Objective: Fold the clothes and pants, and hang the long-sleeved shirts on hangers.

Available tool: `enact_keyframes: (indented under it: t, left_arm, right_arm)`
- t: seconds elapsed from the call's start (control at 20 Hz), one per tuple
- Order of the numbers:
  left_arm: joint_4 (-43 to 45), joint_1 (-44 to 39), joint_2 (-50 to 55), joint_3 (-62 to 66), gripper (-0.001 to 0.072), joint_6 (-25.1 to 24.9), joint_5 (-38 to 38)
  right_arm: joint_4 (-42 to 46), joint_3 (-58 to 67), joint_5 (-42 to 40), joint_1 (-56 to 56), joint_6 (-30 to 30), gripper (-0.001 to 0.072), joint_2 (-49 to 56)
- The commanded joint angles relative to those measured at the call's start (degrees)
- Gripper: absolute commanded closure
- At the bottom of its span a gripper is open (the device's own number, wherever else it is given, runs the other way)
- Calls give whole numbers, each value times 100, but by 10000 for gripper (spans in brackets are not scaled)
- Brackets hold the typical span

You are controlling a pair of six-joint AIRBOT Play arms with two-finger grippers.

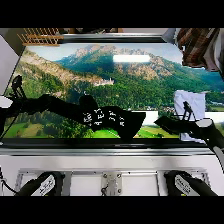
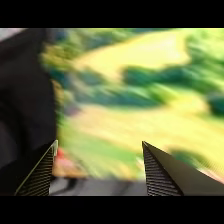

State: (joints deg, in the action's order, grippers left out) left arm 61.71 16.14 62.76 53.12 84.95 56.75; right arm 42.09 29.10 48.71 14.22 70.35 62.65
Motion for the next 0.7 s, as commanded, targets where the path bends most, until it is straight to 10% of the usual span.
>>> enact_keyframes:
  t: [0.0,0.3,0.45,0.65]
  left_arm:
    - [-26,26,-20,-28,699,-9,-22]
    - [-26,28,-20,-28,700,-9,-20]
    - [-24,28,-20,-26,699,-11,-20]
    - [157,177,-35,616,700,-7,210]
  right_arm:
    - [-1099,247,-848,-1032,-461,137,885]
    - [-1176,1300,-1145,-2212,-457,143,2109]
    - [-1172,1578,-1165,-2229,-463,625,2253]
    - [-673,2321,-887,-1742,-461,701,1580]
